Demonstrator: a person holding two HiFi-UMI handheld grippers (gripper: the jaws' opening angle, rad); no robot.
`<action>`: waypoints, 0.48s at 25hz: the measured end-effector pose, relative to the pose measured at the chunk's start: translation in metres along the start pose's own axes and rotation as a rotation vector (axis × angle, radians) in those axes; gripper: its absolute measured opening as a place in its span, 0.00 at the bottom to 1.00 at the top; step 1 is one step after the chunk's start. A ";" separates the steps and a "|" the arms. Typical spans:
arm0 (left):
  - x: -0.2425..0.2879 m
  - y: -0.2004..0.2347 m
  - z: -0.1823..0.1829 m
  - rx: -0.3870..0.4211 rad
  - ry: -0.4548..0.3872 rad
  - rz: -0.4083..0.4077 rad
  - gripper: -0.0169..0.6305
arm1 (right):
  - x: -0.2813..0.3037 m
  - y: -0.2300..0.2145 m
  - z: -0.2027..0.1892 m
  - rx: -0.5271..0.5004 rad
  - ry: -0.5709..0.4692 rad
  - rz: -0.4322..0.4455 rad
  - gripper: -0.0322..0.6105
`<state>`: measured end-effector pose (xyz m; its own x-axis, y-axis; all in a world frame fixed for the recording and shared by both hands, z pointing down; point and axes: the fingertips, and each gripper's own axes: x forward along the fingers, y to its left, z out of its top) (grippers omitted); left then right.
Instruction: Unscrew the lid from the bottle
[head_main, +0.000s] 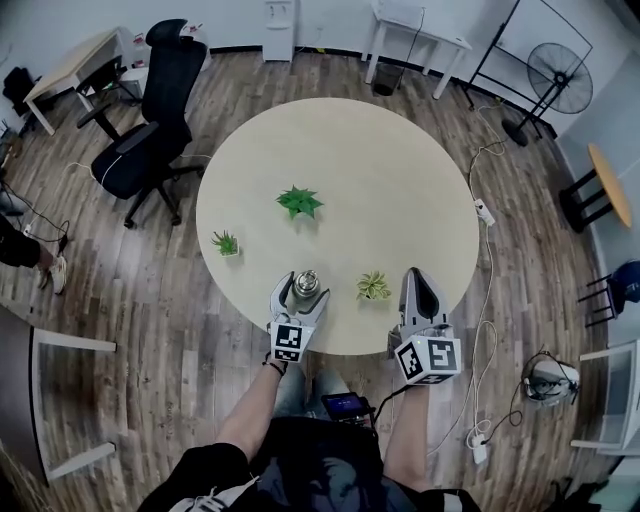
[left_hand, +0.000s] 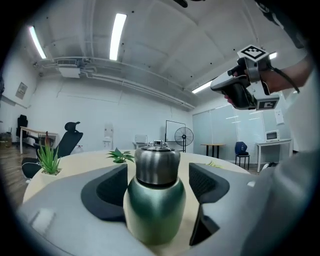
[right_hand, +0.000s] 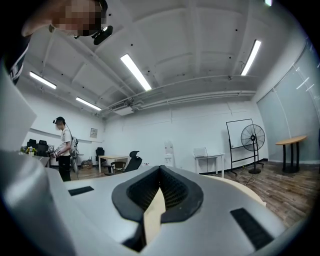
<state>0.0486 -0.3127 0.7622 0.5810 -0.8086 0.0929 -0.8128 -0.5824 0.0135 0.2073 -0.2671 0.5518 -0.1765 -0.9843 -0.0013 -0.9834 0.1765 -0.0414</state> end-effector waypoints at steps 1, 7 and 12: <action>0.002 0.001 -0.002 -0.001 0.003 0.009 0.61 | 0.001 0.000 0.000 -0.004 0.001 0.001 0.06; 0.009 0.007 -0.026 -0.032 0.065 0.021 0.61 | 0.008 0.005 0.004 0.008 -0.002 0.012 0.06; 0.006 0.006 -0.021 -0.037 0.090 -0.002 0.60 | 0.007 0.011 0.005 0.002 0.012 0.020 0.05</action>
<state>0.0465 -0.3190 0.7840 0.5775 -0.7959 0.1818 -0.8138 -0.5790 0.0503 0.1952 -0.2717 0.5464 -0.1971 -0.9803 0.0095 -0.9795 0.1965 -0.0438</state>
